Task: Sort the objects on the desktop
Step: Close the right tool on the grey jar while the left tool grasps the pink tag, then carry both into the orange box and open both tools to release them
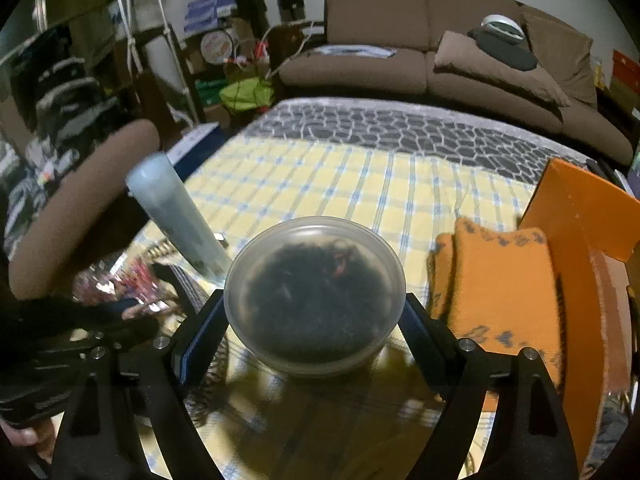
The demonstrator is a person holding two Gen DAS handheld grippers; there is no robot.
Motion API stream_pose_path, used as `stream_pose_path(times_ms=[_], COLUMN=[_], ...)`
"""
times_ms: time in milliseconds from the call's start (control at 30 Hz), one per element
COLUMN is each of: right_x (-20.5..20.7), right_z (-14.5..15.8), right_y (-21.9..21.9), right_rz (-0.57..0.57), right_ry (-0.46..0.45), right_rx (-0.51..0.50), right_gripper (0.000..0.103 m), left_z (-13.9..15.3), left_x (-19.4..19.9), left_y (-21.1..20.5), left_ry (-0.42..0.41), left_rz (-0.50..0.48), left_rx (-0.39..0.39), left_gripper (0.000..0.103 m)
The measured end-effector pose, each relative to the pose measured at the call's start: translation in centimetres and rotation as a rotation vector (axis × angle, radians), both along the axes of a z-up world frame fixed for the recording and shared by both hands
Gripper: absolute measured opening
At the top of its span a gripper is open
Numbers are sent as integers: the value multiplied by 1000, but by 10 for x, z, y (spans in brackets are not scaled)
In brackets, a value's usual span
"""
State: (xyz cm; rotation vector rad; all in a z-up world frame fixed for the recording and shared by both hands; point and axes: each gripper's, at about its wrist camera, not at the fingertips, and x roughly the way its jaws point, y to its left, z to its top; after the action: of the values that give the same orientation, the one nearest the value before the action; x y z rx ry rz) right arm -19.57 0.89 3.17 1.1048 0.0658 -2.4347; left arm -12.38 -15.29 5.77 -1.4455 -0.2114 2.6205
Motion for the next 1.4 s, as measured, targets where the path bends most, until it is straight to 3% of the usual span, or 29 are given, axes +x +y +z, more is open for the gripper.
stream_pose_path(times_ms=[367, 633, 1100, 1400], right_x=[21, 34, 20, -5], right_z=[52, 68, 68, 43], right_y=[35, 90, 222, 274], right_rz=[-29, -114, -334, -385], right_ry=[48, 55, 32, -41], right_rx=[-54, -64, -24, 37], right_gripper=[86, 86, 86, 86], left_z=[44, 71, 112, 100], left_x=[18, 30, 17, -19], left_y=[4, 49, 184, 279], left_ry=[96, 125, 131, 76], left_rz=[4, -76, -270, -365], left_rx=[100, 76, 160, 141], left_gripper=[23, 23, 23, 23])
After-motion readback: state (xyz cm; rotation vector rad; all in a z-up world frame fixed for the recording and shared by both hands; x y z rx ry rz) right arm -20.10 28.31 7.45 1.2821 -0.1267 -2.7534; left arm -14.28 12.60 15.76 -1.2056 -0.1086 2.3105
